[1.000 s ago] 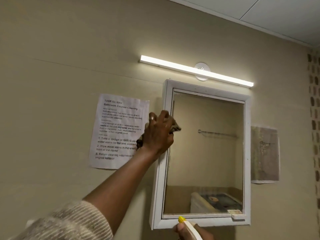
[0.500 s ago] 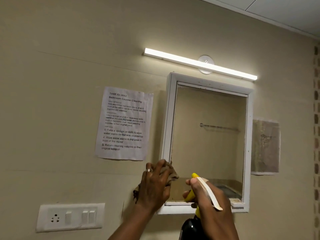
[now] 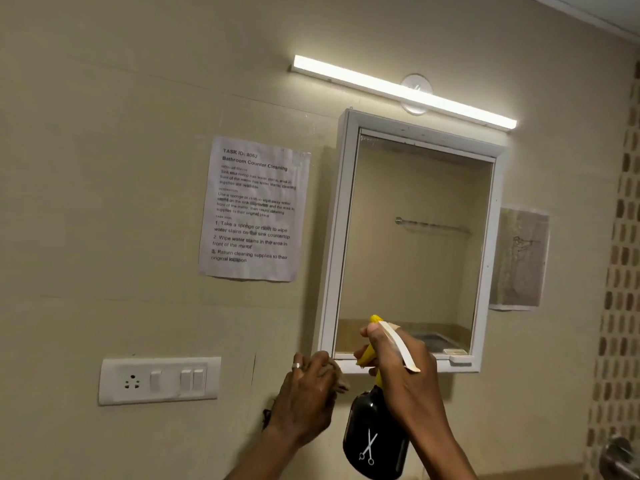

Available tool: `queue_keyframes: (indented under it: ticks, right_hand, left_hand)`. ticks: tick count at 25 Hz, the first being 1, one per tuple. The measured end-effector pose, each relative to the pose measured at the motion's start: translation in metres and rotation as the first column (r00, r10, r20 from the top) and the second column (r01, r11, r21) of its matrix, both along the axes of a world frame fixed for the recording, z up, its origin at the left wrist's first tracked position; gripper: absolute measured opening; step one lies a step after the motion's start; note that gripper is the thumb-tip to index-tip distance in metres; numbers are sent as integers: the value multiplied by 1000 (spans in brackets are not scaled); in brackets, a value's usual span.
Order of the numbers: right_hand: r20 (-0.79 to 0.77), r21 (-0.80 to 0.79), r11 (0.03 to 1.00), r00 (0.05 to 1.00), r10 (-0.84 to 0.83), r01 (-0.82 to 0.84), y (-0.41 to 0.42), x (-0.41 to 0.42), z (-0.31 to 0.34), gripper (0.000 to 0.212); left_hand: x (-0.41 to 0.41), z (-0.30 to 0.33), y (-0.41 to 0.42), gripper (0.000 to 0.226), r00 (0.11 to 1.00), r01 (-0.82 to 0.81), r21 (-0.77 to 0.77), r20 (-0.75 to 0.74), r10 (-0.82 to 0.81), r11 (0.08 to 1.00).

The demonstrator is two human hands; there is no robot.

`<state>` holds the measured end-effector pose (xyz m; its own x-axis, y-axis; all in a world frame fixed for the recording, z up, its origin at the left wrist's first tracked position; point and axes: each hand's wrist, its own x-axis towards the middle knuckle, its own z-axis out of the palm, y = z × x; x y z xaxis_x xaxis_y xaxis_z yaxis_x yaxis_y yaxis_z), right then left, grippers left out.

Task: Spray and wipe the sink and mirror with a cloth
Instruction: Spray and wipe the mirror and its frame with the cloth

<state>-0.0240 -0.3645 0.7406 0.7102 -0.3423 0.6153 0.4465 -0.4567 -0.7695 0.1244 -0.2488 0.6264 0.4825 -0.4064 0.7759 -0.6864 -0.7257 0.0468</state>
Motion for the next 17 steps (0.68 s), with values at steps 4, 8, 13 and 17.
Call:
queue_keyframes:
  ticks: [4,8,13,17]
  right_hand:
    - [26,-19,998,998,-64,64,-7,6,12,42]
    - [84,14,995,991,-103,103,-23,15,44,40]
    - [127,19,993,985,-118,117,-36,16,60,34]
    - [105,7,992,987,-124,124,-43,9,49,33]
  left_hand:
    - [-1,59,10,32,985,99,-149,157,-76,984]
    - [3,160,-1,35,966,59,-265,260,12,963]
    - [6,147,-16,44,971,-1,-181,237,44,983]
    - [1,74,-10,47,938,47,-137,347,4,990]
